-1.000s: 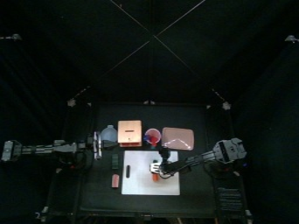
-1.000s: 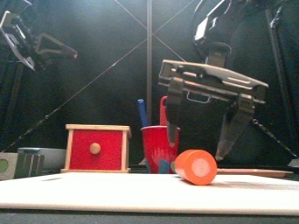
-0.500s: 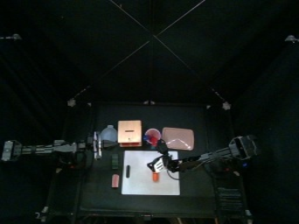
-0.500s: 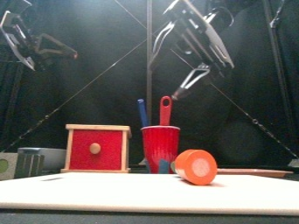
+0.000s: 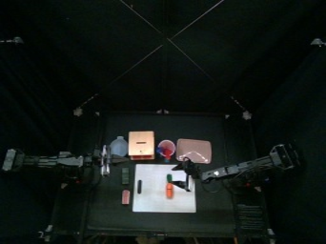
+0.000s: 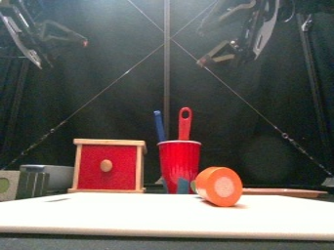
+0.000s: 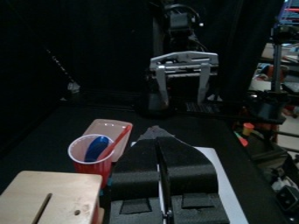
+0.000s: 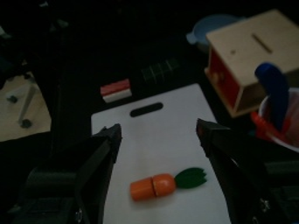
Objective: Place carrot on cutting board
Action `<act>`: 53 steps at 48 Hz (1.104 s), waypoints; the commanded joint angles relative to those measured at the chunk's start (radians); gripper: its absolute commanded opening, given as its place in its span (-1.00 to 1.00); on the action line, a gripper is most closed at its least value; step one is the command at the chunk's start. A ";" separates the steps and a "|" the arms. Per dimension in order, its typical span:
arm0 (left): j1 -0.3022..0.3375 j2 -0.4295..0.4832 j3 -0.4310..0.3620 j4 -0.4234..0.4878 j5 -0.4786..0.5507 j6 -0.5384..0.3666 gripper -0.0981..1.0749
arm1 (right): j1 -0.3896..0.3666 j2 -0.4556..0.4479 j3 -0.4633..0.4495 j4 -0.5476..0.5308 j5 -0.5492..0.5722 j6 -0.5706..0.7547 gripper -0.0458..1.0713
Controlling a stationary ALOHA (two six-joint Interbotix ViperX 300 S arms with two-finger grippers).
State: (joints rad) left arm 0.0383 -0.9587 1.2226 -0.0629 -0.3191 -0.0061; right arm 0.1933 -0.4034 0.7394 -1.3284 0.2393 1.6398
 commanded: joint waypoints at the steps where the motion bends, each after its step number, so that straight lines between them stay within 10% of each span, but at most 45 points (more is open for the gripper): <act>1: -0.003 0.005 -0.023 -0.011 0.003 0.000 -0.73 | -0.005 -0.057 -0.002 -0.061 0.000 -0.003 0.84; 53: 0.043 0.005 -0.026 -0.008 0.038 0.008 -0.68 | -0.005 -0.086 0.040 -0.051 0.069 0.005 0.84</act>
State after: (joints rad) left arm 0.0782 -0.9587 1.2210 -0.0752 -0.2777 0.0000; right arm 0.1917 -0.4694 0.7885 -1.3790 0.3068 1.6444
